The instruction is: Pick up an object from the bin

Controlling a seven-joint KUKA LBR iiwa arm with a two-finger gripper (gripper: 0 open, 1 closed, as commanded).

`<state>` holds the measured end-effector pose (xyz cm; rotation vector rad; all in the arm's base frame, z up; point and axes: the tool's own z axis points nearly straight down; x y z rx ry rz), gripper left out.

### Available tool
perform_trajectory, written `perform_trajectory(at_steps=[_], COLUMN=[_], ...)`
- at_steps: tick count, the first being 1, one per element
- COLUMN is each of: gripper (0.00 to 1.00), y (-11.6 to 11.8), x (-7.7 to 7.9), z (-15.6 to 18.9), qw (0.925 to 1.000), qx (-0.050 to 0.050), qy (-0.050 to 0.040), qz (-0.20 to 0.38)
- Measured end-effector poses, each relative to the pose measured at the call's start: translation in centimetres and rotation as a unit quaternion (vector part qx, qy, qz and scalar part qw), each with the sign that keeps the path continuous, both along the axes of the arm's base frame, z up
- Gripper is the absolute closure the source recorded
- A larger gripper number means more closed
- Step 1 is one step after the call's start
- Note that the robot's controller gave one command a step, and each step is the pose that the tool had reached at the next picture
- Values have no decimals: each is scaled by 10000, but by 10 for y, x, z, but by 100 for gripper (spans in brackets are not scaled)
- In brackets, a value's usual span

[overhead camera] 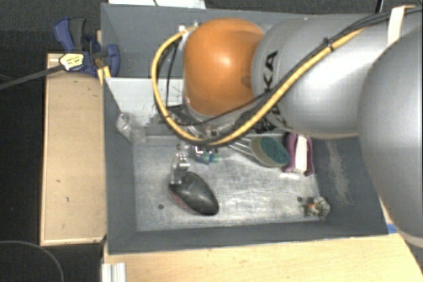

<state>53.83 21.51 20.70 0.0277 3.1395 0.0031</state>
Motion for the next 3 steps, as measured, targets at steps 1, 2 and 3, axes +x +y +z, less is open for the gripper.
perform_trajectory(at_steps=[1, 2, 3], gripper=[0, 100, 100], y=[-66, -63, -47], x=[-27, -25, -23], z=[-116, -111, -2], qw=[9992, 9992, 9994], qx=[-25, 0, 10], qy=[50, 2, -27], qz=[-397, -405, -334])
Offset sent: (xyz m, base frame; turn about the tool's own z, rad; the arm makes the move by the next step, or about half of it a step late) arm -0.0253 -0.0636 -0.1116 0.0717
